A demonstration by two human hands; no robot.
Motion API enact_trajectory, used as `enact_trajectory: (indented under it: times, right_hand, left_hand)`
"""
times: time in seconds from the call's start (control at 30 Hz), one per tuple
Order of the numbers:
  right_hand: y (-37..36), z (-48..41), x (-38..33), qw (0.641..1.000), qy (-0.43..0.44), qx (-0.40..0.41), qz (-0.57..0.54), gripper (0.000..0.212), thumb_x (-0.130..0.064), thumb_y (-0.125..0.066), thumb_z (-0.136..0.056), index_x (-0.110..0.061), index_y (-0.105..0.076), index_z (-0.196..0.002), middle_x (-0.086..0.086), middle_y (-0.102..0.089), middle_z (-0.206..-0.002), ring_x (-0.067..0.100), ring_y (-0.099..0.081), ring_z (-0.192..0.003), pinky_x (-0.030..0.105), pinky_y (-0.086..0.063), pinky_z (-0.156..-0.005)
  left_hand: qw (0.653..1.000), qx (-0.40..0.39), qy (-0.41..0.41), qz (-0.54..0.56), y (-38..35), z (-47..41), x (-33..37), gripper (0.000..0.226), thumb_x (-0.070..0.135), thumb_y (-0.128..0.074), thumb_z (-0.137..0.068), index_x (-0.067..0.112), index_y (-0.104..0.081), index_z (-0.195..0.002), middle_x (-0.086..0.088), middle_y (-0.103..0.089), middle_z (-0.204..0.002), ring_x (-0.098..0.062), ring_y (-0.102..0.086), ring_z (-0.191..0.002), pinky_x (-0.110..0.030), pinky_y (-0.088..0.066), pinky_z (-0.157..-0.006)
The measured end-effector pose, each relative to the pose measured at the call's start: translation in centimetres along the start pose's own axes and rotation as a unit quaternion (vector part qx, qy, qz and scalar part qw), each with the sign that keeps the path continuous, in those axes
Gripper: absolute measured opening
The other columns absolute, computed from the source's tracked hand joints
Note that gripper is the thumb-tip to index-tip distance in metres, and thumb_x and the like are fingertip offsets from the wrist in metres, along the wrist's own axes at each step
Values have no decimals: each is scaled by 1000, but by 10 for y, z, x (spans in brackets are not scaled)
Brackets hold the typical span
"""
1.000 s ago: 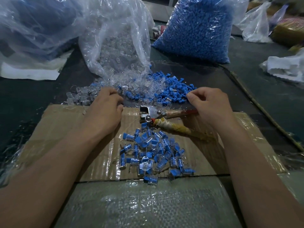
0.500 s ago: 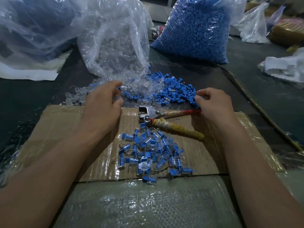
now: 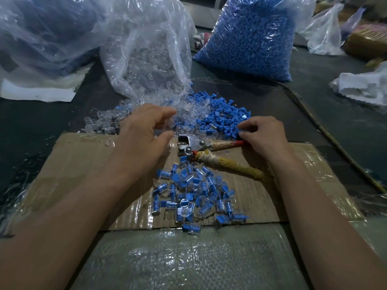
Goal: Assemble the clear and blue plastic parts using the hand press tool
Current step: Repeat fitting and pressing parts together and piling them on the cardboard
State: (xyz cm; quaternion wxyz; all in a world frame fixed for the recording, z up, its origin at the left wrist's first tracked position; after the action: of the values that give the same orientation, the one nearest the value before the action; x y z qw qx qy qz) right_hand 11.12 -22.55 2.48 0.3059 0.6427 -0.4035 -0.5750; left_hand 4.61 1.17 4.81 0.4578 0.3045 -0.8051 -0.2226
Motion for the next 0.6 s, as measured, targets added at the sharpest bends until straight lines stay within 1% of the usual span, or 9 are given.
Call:
enact_trajectory:
  times: [0.13,0.23,0.33,0.4,0.43,0.5,0.53,0.57,0.6]
  right_hand:
    - [2,3,-6,999,21,14,-21,20,-12,-67,-81,-13,-71,-101,-3,-66,-97,2,-51,-81,17,-39,-78]
    - [0,5,-11,999,31,10,-24,19,-9,-67,-81,-12,-70,-100,-10,-58,-88,2,-52,-81,17,-40,-78]
    - [0,6,-12,999,34,16,-35,19,-9,-68,-80,-12,-71,-99,-10,-58,-85,1,-52,-77,16,-40,-76]
    - [0,6,-12,998,37,24,-53,18,-10,-69,-80,-12,-71,-97,-9,-59,-83,0,-53,-74,14,-40,-74]
    - [1,6,-12,997,40,30,-62,17,-11,-69,-80,-12,-71,-97,-10,-59,-82,-2,-53,-73,13,-40,-73]
    - [3,6,-11,994,45,52,-79,14,-12,-68,-81,-13,-71,-95,-13,-58,-80,-7,-52,-71,7,-39,-70]
    - [4,6,-11,993,45,66,-89,13,-13,-68,-81,-14,-71,-94,-15,-58,-79,-8,-52,-71,6,-39,-70]
    - [6,6,-11,991,41,78,-102,12,-15,-67,-82,-15,-71,-94,-16,-58,-78,-8,-52,-71,6,-40,-71]
    - [7,7,-10,989,36,85,-116,12,-16,-67,-82,-16,-71,-93,-18,-58,-76,-7,-54,-71,9,-43,-72]
  left_hand:
    - [999,14,22,37,1,1,-2,36,-5,-64,-79,7,-63,-113,0,-54,-104,-9,-55,-92,-1,-41,-82]
    - [994,23,64,89,0,2,-6,38,-5,-63,-80,19,-61,-109,3,-56,-106,0,-56,-86,4,-38,-79]
    - [982,36,110,148,-1,5,-11,38,-1,-64,-80,30,-61,-102,7,-62,-101,5,-60,-83,-6,-47,-79]
    - [970,40,140,195,-2,6,-15,40,1,-65,-80,37,-62,-96,9,-64,-98,1,-63,-84,-15,-53,-73]
    - [965,40,149,211,-2,6,-17,41,2,-66,-79,40,-60,-93,9,-64,-96,-2,-64,-83,-15,-53,-69]
    - [967,37,145,208,-1,3,-17,41,1,-68,-78,40,-57,-88,11,-63,-92,-2,-64,-81,-10,-51,-65]
    - [966,38,149,208,-1,3,-19,39,1,-68,-77,38,-58,-85,9,-64,-89,-3,-65,-80,-12,-52,-67]
    - [961,39,162,221,-2,5,-22,34,1,-68,-77,34,-62,-83,6,-65,-86,-6,-65,-80,-19,-55,-70]
    - [952,36,181,246,-5,6,-25,28,2,-68,-78,29,-66,-80,3,-67,-84,-13,-66,-81,-30,-57,-73]
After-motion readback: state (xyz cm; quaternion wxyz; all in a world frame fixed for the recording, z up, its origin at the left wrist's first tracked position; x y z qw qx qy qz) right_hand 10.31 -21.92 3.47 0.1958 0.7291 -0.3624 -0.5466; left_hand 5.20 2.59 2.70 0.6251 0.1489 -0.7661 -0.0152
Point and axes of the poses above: each hand's wrist, its own z-axis away from the middle knuckle, its own y-axis out of the back of the hand, x = y × z, the point moved 6 cm from there along -z, towards the middle knuckle
